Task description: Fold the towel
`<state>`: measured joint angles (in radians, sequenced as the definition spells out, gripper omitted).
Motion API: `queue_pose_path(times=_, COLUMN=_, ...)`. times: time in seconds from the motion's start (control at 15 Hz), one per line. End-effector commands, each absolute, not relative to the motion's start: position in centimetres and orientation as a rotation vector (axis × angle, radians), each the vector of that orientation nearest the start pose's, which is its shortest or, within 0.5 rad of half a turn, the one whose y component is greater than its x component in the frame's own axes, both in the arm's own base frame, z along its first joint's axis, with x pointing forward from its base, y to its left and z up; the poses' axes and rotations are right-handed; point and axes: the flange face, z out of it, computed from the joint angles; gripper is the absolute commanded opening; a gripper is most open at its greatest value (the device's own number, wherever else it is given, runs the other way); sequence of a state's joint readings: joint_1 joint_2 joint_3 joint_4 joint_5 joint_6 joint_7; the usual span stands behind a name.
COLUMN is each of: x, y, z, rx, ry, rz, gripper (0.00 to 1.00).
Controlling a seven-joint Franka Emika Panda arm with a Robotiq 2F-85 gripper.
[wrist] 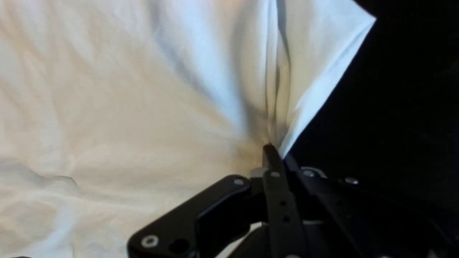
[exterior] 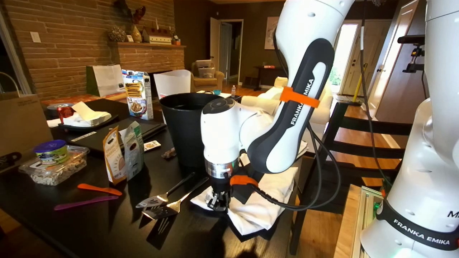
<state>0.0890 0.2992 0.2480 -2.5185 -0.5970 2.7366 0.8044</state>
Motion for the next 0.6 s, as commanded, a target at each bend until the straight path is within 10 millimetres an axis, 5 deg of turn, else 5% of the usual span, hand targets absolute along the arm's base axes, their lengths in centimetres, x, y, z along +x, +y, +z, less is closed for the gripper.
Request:
queue_pose_path(times=0.0, x=41.8, y=17.4, z=19.0, rx=-3.206, ry=-0.121, rz=-0.056, gripper=0.01)
queue_pose_path(times=0.33, x=43.4, y=17.3, z=22.6, rx=-3.078, ry=-0.143, rz=-0.056, gripper=0.01)
queue_pose_path(times=0.53, x=44.4, y=14.5, z=24.9, rx=-3.112, ry=-0.147, rz=-0.071, gripper=0.01)
